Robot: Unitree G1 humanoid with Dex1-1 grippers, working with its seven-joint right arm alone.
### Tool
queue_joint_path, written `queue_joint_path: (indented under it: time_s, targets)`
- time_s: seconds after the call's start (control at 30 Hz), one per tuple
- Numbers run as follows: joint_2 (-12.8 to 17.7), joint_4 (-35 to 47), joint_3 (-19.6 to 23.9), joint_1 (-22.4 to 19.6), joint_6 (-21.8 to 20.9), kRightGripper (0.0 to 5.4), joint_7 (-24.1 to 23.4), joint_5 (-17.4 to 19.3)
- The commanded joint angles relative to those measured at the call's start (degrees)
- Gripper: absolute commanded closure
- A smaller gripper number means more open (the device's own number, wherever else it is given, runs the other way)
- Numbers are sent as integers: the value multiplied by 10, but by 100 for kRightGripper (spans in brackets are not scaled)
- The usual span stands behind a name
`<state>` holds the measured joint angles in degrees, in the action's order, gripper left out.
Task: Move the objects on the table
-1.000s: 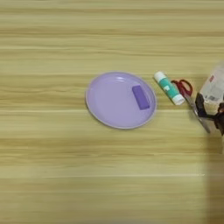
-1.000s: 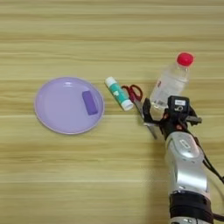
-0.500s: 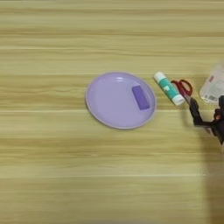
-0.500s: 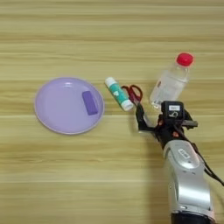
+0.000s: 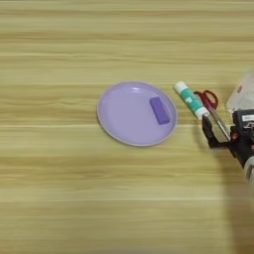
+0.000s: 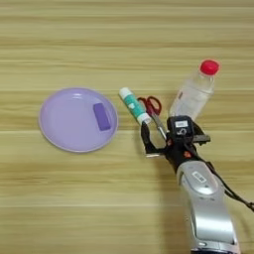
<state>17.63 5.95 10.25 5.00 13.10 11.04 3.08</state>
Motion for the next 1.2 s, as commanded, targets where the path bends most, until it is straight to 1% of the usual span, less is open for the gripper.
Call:
queue_joint_path:
  time_s: [0.03, 0.2, 0.33, 0.43, 0.77, 1.2]
  targets:
    - [21, 15, -9, -30, -26, 3, 7, -18]
    - [19, -13, -13, -43, -34, 3, 11, -26]
    - [24, -34, -18, -56, -34, 3, 12, -36]
    - [24, -45, -16, -68, -33, 3, 17, -37]
    - [32, -92, -30, -107, -47, 3, 27, -51]
    - [28, -170, -23, -159, -69, 3, 35, -39]
